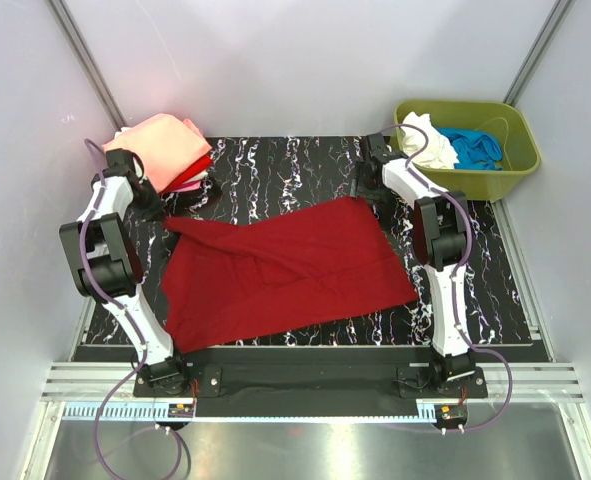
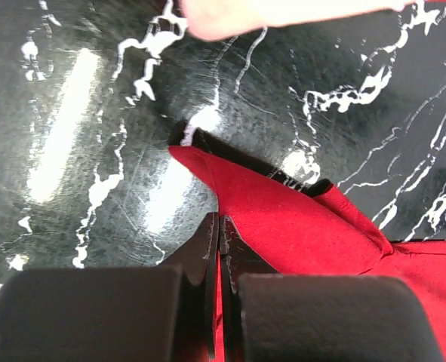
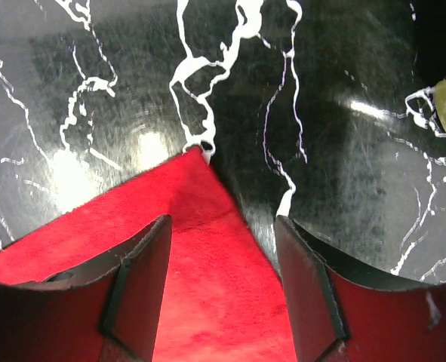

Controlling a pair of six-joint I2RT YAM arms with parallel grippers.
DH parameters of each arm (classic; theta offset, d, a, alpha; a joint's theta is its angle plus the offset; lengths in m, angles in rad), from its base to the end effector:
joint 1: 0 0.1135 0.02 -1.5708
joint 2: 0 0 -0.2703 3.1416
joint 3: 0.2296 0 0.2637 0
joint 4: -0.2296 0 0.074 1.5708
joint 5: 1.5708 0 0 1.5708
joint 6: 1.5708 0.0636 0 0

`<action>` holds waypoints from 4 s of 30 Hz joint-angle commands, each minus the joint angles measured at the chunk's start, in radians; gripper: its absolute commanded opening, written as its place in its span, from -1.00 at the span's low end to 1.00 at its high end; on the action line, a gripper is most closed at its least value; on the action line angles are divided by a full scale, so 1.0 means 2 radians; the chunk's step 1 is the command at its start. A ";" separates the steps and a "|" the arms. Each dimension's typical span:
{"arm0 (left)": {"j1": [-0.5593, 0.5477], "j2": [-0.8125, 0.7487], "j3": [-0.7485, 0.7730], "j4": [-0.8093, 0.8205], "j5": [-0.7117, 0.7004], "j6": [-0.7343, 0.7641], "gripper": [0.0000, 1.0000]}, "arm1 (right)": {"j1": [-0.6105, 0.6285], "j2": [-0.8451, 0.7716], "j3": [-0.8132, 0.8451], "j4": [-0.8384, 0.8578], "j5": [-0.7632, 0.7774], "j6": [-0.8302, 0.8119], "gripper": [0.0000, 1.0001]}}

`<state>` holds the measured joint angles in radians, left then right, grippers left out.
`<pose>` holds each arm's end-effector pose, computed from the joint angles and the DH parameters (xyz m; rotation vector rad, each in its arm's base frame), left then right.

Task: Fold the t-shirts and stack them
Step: Fold the tshirt

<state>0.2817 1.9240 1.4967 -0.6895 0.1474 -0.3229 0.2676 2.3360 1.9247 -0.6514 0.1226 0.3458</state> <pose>0.4177 0.1111 0.1923 -0.7552 2.5753 -0.2109 0.5164 0.1335 0.1410 0.1442 2.6172 0.0521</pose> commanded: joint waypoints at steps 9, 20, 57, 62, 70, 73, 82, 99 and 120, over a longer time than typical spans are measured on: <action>0.003 -0.016 0.004 0.011 0.016 -0.005 -1.00 | 0.003 0.031 0.047 -0.003 -0.019 0.001 0.28; 0.003 -0.009 0.007 0.010 0.026 -0.003 -1.00 | 0.017 0.055 0.070 -0.003 -0.040 0.002 -0.28; -0.149 -0.036 0.148 -0.084 0.067 0.061 -1.00 | -0.030 -0.235 -0.126 0.051 -0.003 -0.003 -1.00; -0.149 -0.071 0.112 -0.093 0.055 0.064 -1.00 | -0.032 -0.245 -0.124 0.040 -0.008 -0.003 -1.00; -0.149 -0.157 0.019 -0.095 0.042 0.072 -1.00 | -0.043 -0.290 -0.171 0.036 -0.007 0.003 -1.00; -0.149 -0.191 -0.023 -0.088 0.034 0.075 -1.00 | -0.046 -0.307 -0.197 0.036 -0.008 0.003 -1.00; -0.149 -0.262 -0.106 -0.086 0.001 0.072 -1.00 | -0.053 -0.363 -0.285 0.049 -0.011 0.013 -1.00; -0.142 -0.350 -0.128 -0.135 -0.101 0.050 -1.00 | -0.054 -0.366 -0.307 0.045 -0.025 0.008 -1.00; -0.142 -0.438 -0.226 -0.201 -0.088 -0.011 -0.83 | -0.060 -0.339 -0.341 0.015 0.011 0.037 -0.73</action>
<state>-0.0063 1.0950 1.0653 -1.0424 -0.0402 -0.2951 0.1539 1.6463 1.2613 -0.5968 0.0963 0.3882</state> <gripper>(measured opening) 0.068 0.110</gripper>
